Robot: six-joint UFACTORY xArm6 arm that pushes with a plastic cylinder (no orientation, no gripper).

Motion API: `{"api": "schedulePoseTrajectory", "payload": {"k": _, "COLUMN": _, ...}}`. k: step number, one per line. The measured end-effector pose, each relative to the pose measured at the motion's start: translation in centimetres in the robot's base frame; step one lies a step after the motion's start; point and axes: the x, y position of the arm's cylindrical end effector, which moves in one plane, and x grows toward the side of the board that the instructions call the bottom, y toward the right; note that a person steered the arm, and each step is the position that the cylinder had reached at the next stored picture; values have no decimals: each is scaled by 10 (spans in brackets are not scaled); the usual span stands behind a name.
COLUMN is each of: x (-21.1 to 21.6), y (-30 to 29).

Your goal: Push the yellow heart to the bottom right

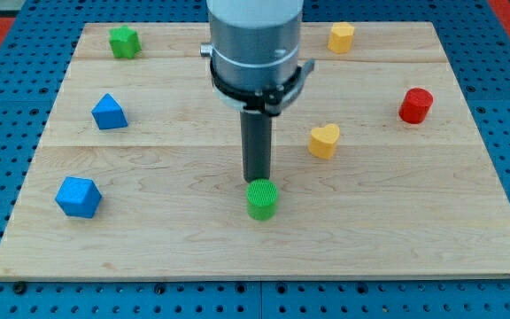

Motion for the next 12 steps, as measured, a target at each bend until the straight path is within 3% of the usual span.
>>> {"api": "schedulePoseTrajectory", "payload": {"k": 2, "x": -19, "y": 29}}
{"api": "schedulePoseTrajectory", "payload": {"k": 4, "x": -87, "y": 34}}
{"api": "schedulePoseTrajectory", "payload": {"k": 6, "x": -16, "y": 168}}
{"api": "schedulePoseTrajectory", "payload": {"k": 7, "x": -18, "y": 168}}
{"api": "schedulePoseTrajectory", "payload": {"k": 8, "x": -66, "y": 165}}
{"api": "schedulePoseTrajectory", "payload": {"k": 9, "x": -65, "y": 208}}
{"api": "schedulePoseTrajectory", "payload": {"k": 10, "x": -17, "y": 235}}
{"api": "schedulePoseTrajectory", "payload": {"k": 11, "x": -18, "y": 231}}
{"api": "schedulePoseTrajectory", "payload": {"k": 12, "x": -52, "y": 221}}
